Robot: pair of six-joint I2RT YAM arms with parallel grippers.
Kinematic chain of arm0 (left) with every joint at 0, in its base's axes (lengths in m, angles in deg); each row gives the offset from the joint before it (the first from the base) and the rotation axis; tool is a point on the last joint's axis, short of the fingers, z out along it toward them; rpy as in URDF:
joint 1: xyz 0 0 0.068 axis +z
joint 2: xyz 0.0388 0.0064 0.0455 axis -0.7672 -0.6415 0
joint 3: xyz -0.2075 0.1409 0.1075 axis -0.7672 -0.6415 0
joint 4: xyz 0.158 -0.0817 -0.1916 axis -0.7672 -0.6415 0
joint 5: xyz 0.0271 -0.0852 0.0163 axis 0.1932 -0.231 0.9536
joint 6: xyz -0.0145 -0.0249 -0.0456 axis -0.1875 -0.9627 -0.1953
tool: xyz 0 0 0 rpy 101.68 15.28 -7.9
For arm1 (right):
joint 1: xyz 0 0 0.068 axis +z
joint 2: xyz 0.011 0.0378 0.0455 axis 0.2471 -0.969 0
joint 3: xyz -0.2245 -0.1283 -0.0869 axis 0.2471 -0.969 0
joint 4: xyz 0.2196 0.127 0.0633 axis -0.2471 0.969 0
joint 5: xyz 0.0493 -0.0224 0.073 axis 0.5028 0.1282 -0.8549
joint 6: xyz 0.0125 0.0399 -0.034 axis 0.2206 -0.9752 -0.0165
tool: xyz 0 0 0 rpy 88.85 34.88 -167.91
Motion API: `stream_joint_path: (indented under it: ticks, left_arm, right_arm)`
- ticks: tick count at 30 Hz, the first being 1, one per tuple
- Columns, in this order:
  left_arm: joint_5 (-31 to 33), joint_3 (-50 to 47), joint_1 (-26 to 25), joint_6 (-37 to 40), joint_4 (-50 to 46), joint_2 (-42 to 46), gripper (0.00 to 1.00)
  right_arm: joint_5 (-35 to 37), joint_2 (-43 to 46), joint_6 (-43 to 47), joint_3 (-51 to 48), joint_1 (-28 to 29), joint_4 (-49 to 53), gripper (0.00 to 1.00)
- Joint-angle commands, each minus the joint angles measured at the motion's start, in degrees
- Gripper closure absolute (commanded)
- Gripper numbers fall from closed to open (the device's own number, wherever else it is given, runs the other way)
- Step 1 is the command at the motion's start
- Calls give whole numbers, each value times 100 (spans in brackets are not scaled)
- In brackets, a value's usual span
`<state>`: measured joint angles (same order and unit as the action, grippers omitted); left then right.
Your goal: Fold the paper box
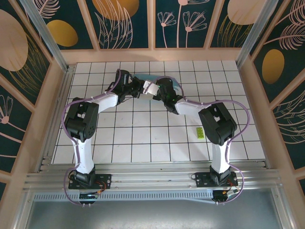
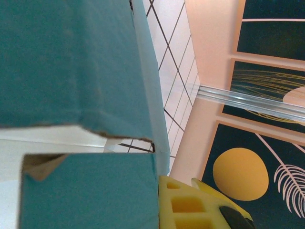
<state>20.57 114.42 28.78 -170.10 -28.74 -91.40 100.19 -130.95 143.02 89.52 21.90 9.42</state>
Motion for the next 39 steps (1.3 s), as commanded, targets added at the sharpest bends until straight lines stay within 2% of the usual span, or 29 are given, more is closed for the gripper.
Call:
stream_joint_path:
  ticks: [1,3,4,8,11,15,19,25,27,29,32,35,39]
  left_arm:
    - [-331,144,-49,-379,-109,69,92]
    - [-340,157,-48,-379,-98,53,92]
    - [-334,166,-48,-379,-91,48,92]
    - [-317,133,-44,-370,-113,58,92]
    - [-323,101,-48,-370,-96,87,92]
    - [-325,79,-48,-392,-68,104,92]
    - [-368,36,-50,-454,21,125,92]
    - [-428,-69,-48,-591,256,226,89]
    - [-387,-118,-48,-633,369,332,77]
    - [-283,-182,-34,-620,456,517,57]
    - [121,-281,-7,-254,297,1013,35]
    - [867,-188,55,856,-396,1784,25]
    - [2149,112,62,3144,-1542,2623,24]
  right_arm:
    - [-232,66,53,-160,2,-301,62]
    - [-566,236,29,-350,8,-261,40]
    - [-626,268,29,-361,0,-174,34]
    - [-640,234,-40,-263,-83,66,31]
    - [-378,124,57,-192,-112,-185,38]
    - [-158,-82,207,-108,-106,-645,65]
    - [-12,-261,343,-41,-113,-961,76]
    - [-201,-124,319,-140,-107,-905,93]
    - [-274,-15,287,-176,-114,-710,98]
    - [-385,148,218,-207,-136,-465,100]
    - [-722,418,6,-125,-236,289,100]
    - [-1469,611,-431,394,-440,1819,100]
    - [-2442,677,-910,1171,-768,3520,100]
